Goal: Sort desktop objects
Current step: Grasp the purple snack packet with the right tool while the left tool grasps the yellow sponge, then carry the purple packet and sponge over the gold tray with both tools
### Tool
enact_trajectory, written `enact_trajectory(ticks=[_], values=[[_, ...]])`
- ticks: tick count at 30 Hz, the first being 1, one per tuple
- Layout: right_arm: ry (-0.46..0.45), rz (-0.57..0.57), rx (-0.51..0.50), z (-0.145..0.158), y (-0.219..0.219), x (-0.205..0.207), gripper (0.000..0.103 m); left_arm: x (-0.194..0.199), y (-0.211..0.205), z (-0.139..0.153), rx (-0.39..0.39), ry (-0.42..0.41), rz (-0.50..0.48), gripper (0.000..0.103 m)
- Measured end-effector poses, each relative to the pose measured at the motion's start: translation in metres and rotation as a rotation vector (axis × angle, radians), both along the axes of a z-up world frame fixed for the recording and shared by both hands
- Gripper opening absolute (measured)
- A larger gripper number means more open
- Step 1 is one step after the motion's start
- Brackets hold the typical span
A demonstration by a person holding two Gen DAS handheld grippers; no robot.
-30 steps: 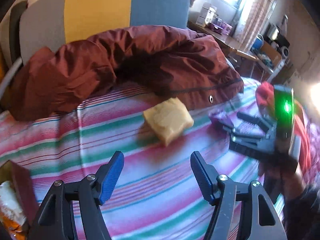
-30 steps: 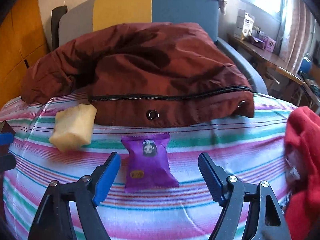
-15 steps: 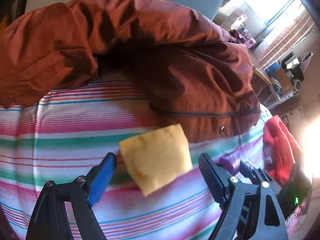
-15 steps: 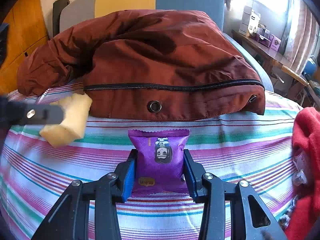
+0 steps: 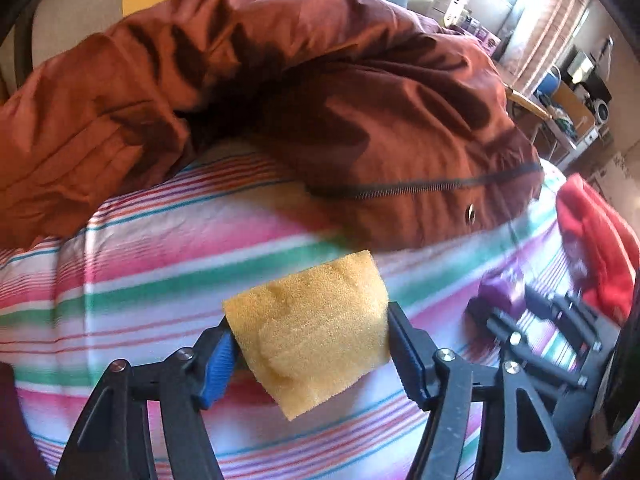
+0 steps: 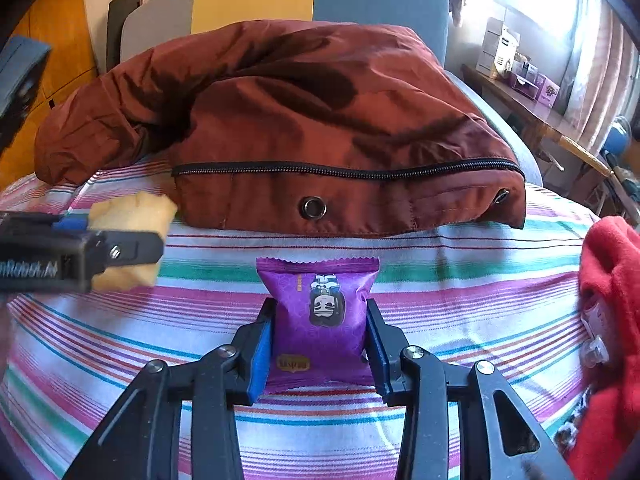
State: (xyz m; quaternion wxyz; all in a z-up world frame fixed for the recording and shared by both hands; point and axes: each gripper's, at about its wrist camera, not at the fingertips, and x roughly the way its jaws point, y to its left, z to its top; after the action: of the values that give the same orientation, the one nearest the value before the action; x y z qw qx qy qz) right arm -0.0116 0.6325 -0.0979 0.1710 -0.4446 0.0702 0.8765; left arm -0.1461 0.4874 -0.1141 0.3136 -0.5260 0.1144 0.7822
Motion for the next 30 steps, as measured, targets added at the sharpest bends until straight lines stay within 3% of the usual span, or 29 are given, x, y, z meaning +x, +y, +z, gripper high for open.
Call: enact_trajectory(ticks=[5,19,30], values=[[-0.03,0.013,-0.021,0.002,-0.005,-0.004,0.041,0.027,-0.027,0.0,-0.01,0.038,-0.014,0.069],[-0.119,0.088,-0.101,0.001,-0.07,0.018,0.041,0.081,-0.104,0.007,-0.006,0.074,-0.011,0.069],[-0.137,0.103,-0.15,0.003,-0.121,0.041,0.042,0.108,-0.132,0.007,0.014,0.077,-0.02,0.069]])
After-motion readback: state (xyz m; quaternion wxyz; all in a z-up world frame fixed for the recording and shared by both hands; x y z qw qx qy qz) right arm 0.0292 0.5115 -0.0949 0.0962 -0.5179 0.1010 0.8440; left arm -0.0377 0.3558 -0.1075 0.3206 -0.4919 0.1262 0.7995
